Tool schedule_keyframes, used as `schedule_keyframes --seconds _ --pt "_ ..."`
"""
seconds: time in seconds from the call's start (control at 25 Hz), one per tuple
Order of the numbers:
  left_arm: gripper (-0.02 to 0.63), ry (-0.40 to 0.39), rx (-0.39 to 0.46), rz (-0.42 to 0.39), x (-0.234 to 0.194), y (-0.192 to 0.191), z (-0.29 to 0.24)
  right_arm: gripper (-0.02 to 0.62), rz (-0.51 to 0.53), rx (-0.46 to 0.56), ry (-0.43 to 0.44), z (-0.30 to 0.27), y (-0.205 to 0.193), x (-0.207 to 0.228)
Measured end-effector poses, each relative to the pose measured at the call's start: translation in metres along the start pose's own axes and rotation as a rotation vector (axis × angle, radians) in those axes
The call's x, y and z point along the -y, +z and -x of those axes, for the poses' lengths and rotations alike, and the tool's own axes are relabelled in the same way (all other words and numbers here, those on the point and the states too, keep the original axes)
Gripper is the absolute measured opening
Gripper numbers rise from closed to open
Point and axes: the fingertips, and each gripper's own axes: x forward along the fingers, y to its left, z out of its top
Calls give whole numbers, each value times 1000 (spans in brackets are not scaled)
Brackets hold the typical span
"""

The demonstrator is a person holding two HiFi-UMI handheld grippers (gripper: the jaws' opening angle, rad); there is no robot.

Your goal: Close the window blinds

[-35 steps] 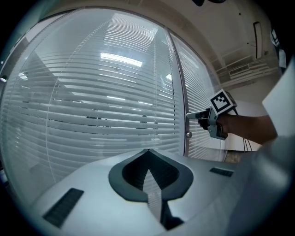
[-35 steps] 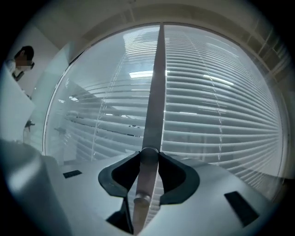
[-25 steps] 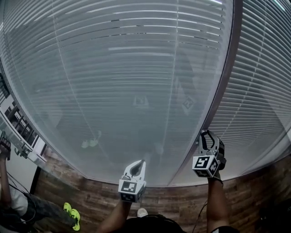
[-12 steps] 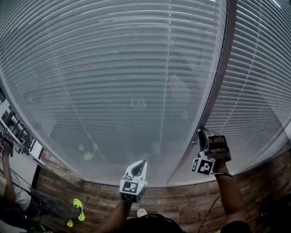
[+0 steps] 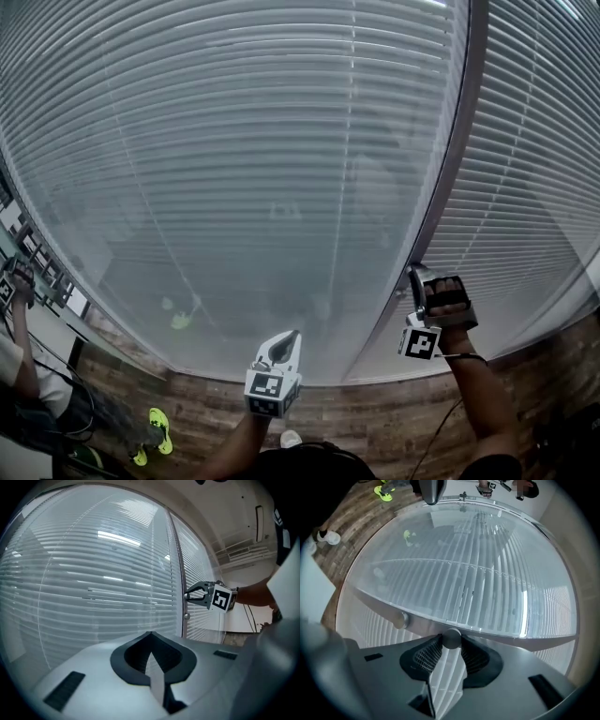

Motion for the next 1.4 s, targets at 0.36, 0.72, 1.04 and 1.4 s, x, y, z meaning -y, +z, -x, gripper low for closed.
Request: schedule_keyframes --seconds 0.36,0.72,1.04,1.4 --pt "0 30 5 12 -2 3 11 129 -520 83 -32 30 -3 16" --pt "0 7 5 8 25 19 9 127 -1171 258 74 68 10 30" --pt "0 47 -3 19 39 28 34 24 -1525 266 114 95 16 3" --pt "0 61 -3 -6 70 17 56 3 -1582 230 187 150 36 -41"
